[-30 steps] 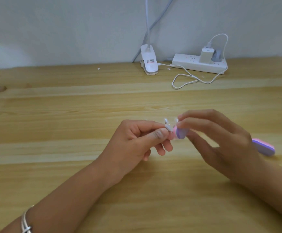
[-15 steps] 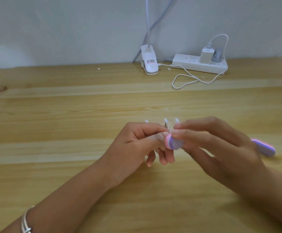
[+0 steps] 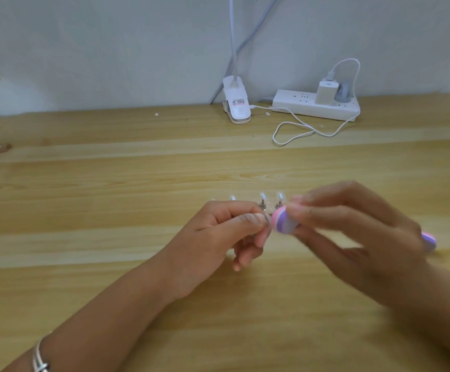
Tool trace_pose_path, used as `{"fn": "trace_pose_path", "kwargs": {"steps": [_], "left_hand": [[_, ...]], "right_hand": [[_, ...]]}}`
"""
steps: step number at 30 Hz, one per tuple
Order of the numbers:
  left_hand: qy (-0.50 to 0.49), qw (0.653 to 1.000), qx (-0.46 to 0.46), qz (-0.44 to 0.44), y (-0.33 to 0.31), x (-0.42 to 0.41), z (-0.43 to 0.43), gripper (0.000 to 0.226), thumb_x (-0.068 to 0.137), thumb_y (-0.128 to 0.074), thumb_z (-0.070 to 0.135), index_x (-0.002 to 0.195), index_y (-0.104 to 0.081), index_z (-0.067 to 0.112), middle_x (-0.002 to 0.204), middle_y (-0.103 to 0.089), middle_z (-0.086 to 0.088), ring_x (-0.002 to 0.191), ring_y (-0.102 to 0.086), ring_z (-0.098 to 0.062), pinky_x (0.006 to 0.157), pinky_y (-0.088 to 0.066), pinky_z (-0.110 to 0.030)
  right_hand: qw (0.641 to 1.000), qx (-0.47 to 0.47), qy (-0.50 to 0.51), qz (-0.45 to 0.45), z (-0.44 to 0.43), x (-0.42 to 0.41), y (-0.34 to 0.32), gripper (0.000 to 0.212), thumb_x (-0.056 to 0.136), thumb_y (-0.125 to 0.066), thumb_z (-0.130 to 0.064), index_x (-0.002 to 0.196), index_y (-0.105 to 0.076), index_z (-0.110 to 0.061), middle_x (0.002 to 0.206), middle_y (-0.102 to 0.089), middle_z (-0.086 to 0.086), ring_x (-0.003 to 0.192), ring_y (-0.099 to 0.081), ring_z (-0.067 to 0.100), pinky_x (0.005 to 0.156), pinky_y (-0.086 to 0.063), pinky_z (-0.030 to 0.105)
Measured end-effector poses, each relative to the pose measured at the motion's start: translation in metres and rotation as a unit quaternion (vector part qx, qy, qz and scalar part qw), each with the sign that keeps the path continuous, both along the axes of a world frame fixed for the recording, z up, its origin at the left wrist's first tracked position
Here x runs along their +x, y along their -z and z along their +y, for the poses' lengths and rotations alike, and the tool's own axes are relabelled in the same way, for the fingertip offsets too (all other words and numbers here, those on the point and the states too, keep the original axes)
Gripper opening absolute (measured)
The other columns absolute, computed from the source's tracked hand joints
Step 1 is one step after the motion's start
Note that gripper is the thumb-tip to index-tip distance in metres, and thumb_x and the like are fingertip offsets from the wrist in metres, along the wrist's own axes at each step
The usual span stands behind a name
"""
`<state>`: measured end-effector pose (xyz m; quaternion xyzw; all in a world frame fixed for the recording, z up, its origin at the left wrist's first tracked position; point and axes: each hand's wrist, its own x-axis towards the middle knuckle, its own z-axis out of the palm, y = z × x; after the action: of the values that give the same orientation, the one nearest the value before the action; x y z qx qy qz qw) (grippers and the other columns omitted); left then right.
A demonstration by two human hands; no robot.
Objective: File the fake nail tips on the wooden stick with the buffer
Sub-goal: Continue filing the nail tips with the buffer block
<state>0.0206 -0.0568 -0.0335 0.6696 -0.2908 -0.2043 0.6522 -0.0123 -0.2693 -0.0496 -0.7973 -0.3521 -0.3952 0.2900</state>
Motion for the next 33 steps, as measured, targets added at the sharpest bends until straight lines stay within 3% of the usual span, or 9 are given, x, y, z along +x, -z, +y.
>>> {"fn": "trace_pose_path", "kwargs": {"steps": [5,8,13,16,21,24,27,30,33], "left_hand": [[0.033,0.996,-0.014,0.085,0.0,0.001,0.0,0.033,0.093,-0.038,0.019,0.061,-0.047,0.02,0.052,-0.034,0.004,0.051,-0.035,-0.017,0.051,-0.039,-0.025],[0.053,0.99,-0.025,0.131,-0.001,0.001,0.001,0.032,0.093,-0.037,0.02,0.063,-0.046,0.019,0.051,-0.032,0.004,0.05,-0.035,-0.016,0.05,-0.038,-0.024],[0.096,0.975,-0.053,0.193,-0.001,0.001,0.001,0.031,0.093,-0.039,0.019,0.063,-0.046,0.017,0.049,-0.03,0.004,0.047,-0.034,-0.014,0.048,-0.036,-0.024],[0.098,0.973,-0.052,0.202,-0.002,0.004,0.002,0.032,0.092,-0.04,0.02,0.06,-0.047,0.02,0.048,-0.03,0.005,0.047,-0.033,-0.014,0.047,-0.034,-0.025],[0.135,0.966,-0.066,0.211,-0.001,0.004,0.005,0.027,0.091,-0.048,0.025,0.064,-0.052,0.02,0.05,-0.03,0.007,0.047,-0.031,-0.011,0.047,-0.035,-0.022],[0.128,0.968,-0.065,0.206,0.0,0.007,0.006,0.026,0.09,-0.048,0.027,0.064,-0.051,0.021,0.052,-0.028,0.008,0.049,-0.028,-0.012,0.047,-0.033,-0.022],[0.139,0.963,-0.077,0.22,0.0,0.007,0.006,0.027,0.089,-0.048,0.027,0.064,-0.053,0.022,0.051,-0.03,0.009,0.047,-0.03,-0.01,0.047,-0.032,-0.022],[0.178,0.955,-0.083,0.222,-0.002,0.006,0.008,0.028,0.092,-0.045,0.023,0.066,-0.052,0.02,0.051,-0.032,0.01,0.047,-0.031,-0.01,0.047,-0.033,-0.022],[0.183,0.956,-0.087,0.21,-0.004,0.008,0.01,0.027,0.093,-0.044,0.022,0.067,-0.05,0.018,0.051,-0.032,0.01,0.048,-0.028,-0.013,0.047,-0.034,-0.022]], "right_hand": [[1.0,-0.02,0.013,0.002,-0.002,0.003,0.001,0.026,0.092,-0.069,-0.003,0.117,-0.064,-0.009,0.098,-0.065,0.007,0.093,-0.068,0.016,0.083,-0.055,0.029],[1.0,0.01,-0.007,-0.002,0.003,0.0,-0.001,0.027,0.094,-0.067,-0.003,0.119,-0.068,-0.013,0.105,-0.062,0.001,0.102,-0.065,0.009,0.089,-0.052,0.022],[0.999,-0.051,-0.002,-0.002,0.001,0.0,0.004,0.039,0.087,-0.07,0.008,0.12,-0.067,-0.011,0.108,-0.062,0.002,0.1,-0.066,0.018,0.09,-0.053,0.027],[1.0,-0.004,-0.004,0.004,0.001,0.002,-0.001,0.024,0.091,-0.068,0.002,0.113,-0.063,-0.006,0.105,-0.062,0.003,0.101,-0.066,0.012,0.089,-0.053,0.025],[0.998,-0.064,-0.014,-0.016,0.003,-0.001,0.008,0.04,0.085,-0.07,0.01,0.12,-0.067,-0.009,0.111,-0.061,0.004,0.108,-0.063,0.016,0.098,-0.048,0.024],[1.0,-0.006,0.017,-0.004,-0.002,0.006,-0.001,0.03,0.091,-0.064,0.004,0.117,-0.066,-0.01,0.104,-0.061,0.01,0.106,-0.062,0.01,0.094,-0.05,0.022],[0.999,0.01,-0.048,0.009,0.013,-0.007,0.004,0.022,0.096,-0.063,0.001,0.117,-0.062,-0.006,0.114,-0.062,0.0,0.115,-0.06,0.004,0.1,-0.046,0.019],[0.999,-0.02,-0.026,0.035,0.01,-0.007,0.002,0.025,0.101,-0.06,-0.014,0.121,-0.065,-0.029,0.115,-0.06,-0.009,0.111,-0.06,0.0,0.098,-0.045,0.013],[1.0,0.004,0.0,0.002,0.002,0.002,-0.002,0.032,0.091,-0.064,0.008,0.115,-0.065,-0.013,0.107,-0.058,0.001,0.105,-0.06,0.013,0.095,-0.047,0.02]]}}
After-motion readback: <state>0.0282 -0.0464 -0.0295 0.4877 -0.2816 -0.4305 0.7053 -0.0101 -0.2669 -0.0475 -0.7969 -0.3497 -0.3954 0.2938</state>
